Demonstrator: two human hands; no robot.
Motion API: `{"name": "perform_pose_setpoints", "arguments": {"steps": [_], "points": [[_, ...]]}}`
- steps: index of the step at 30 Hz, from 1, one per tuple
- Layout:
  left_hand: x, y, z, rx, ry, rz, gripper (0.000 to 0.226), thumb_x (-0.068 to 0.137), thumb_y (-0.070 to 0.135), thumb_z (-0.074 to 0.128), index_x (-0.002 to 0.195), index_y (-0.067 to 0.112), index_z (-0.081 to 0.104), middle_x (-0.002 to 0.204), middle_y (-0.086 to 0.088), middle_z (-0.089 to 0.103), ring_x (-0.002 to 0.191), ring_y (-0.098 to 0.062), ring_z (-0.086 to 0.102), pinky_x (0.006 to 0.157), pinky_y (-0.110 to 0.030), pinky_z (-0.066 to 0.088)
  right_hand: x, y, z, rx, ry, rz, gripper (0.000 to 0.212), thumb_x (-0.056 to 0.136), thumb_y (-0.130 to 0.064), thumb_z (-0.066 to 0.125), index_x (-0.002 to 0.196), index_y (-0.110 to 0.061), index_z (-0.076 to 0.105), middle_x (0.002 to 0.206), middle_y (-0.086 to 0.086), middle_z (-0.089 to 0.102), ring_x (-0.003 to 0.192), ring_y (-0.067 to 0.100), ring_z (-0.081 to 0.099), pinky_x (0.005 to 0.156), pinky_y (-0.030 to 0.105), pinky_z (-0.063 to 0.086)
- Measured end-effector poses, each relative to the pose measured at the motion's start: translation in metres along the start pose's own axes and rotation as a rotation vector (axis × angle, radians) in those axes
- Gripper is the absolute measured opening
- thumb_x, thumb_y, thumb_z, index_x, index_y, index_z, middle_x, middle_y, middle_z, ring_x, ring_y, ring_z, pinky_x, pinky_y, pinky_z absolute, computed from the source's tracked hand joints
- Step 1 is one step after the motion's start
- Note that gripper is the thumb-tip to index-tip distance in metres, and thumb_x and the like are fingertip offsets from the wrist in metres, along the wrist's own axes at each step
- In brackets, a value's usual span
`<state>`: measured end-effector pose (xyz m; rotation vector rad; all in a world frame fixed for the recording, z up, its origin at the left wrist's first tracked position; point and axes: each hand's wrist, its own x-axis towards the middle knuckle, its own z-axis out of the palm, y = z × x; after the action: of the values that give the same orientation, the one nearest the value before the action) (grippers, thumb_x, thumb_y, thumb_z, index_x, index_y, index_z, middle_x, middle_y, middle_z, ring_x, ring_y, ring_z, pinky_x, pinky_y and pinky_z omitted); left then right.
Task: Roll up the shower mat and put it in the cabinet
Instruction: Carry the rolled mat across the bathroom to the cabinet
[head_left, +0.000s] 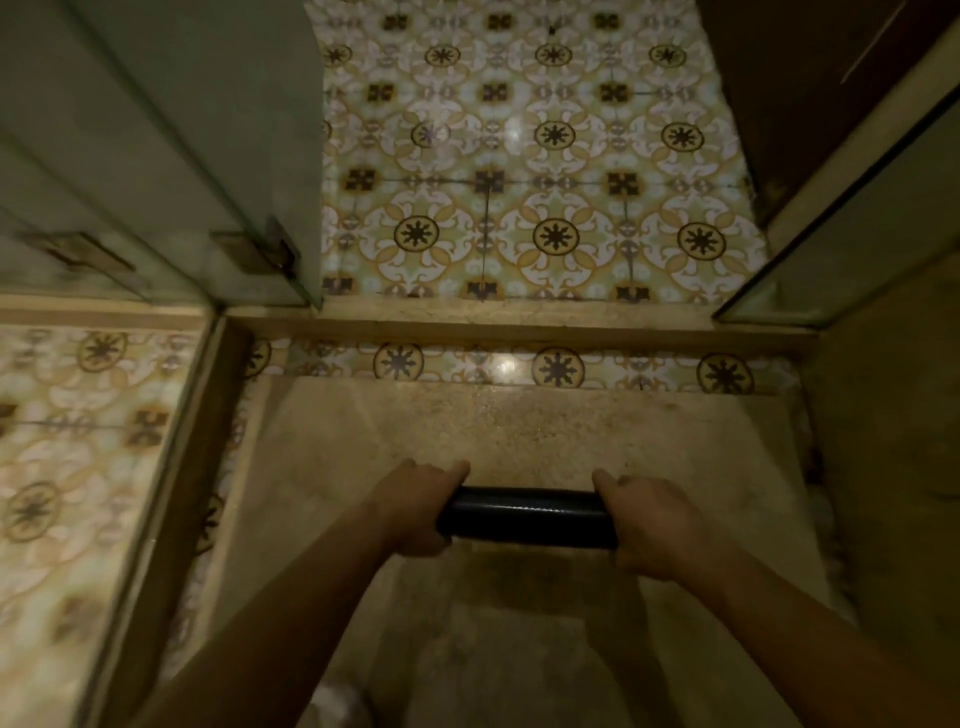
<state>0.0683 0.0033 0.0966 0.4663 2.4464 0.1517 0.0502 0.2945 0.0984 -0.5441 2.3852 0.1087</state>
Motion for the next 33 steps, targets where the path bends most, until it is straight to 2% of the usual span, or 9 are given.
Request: {"name": "perform_pose_setpoints", "arguments": {"steps": [4, 9, 11, 14, 18, 25, 29, 33], "points": [[-0.052, 0.009, -0.109, 0.081, 0.063, -0.023, 0.077, 0.067, 0.039, 0.071, 0.13, 0.023, 0.031, 0.109, -0.003, 0.064, 0.098, -0.027, 0.061, 0.09, -0.042, 0.041, -0.059, -0.011, -0.104, 0.02, 0.071, 0.041, 0.053, 0.064, -0.036, 0.074, 0.111, -0.025, 0.051, 0.101, 0.003, 0.062, 0.085, 0.023, 0.062, 0.065, 0.03, 0.043], [-0.147, 0.029, -0.26, 0.153, 0.131, -0.045, 0.088, 0.063, 0.037, 0.073, 0.137, 0.023, 0.027, 0.112, -0.007, 0.06, 0.099, -0.03, 0.057, 0.087, -0.041, 0.04, -0.151, -0.032, -0.255, 0.108, 0.053, 0.122, 0.065, 0.052, -0.048, 0.081, 0.109, -0.029, 0.058, 0.1, 0.0, 0.058, 0.084, 0.019, 0.058, 0.068, 0.03, 0.05], [-0.186, 0.036, -0.318, 0.178, 0.196, -0.034, 0.084, 0.062, 0.037, 0.073, 0.133, 0.023, 0.03, 0.113, -0.006, 0.06, 0.101, -0.029, 0.057, 0.085, -0.04, 0.039, -0.187, -0.041, -0.314, 0.126, 0.052, 0.145, 0.069, 0.049, -0.049, 0.083, 0.109, -0.028, 0.057, 0.104, 0.0, 0.058, 0.087, 0.018, 0.058, 0.069, 0.032, 0.052], [-0.25, 0.045, -0.407, 0.196, 0.261, 0.013, 0.075, 0.062, 0.036, 0.072, 0.125, 0.023, 0.034, 0.111, -0.006, 0.06, 0.1, -0.029, 0.056, 0.092, -0.041, 0.037, -0.251, -0.061, -0.41, 0.118, 0.033, 0.175, 0.073, 0.047, -0.056, 0.085, 0.107, -0.026, 0.058, 0.101, -0.001, 0.057, 0.086, 0.018, 0.057, 0.063, 0.031, 0.048], [-0.319, 0.054, -0.504, 0.215, 0.291, -0.006, 0.072, 0.063, 0.033, 0.068, 0.126, 0.022, 0.035, 0.109, -0.007, 0.059, 0.1, -0.03, 0.054, 0.095, -0.043, 0.037, -0.324, -0.09, -0.507, 0.123, 0.107, 0.237, 0.072, 0.05, -0.052, 0.086, 0.109, -0.021, 0.059, 0.105, 0.002, 0.058, 0.09, 0.022, 0.059, 0.068, 0.032, 0.05], [-0.372, 0.049, -0.585, 0.178, 0.324, -0.077, 0.059, 0.063, 0.039, 0.068, 0.115, 0.026, 0.043, 0.106, -0.002, 0.062, 0.097, -0.027, 0.059, 0.089, -0.04, 0.038, -0.377, -0.119, -0.607, 0.036, 0.226, 0.232, 0.06, 0.06, -0.041, 0.084, 0.108, -0.019, 0.055, 0.105, 0.006, 0.062, 0.092, 0.024, 0.061, 0.075, 0.035, 0.052], [-0.363, 0.042, -0.608, 0.144, 0.334, -0.067, 0.051, 0.06, 0.041, 0.066, 0.106, 0.026, 0.048, 0.103, -0.001, 0.063, 0.096, -0.026, 0.059, 0.085, -0.04, 0.038, -0.372, -0.111, -0.633, 0.066, 0.282, 0.211, 0.067, 0.062, -0.038, 0.084, 0.114, -0.015, 0.048, 0.11, 0.009, 0.062, 0.097, 0.028, 0.061, 0.078, 0.038, 0.052], [-0.334, 0.037, -0.624, 0.156, 0.321, -0.075, 0.045, 0.059, 0.035, 0.066, 0.103, 0.028, 0.056, 0.1, 0.001, 0.06, 0.094, -0.021, 0.058, 0.086, -0.037, 0.038, -0.347, -0.09, -0.645, 0.083, 0.278, 0.187, 0.056, 0.067, -0.04, 0.078, 0.111, -0.019, 0.05, 0.111, 0.007, 0.059, 0.098, 0.027, 0.058, 0.081, 0.037, 0.048]]}}
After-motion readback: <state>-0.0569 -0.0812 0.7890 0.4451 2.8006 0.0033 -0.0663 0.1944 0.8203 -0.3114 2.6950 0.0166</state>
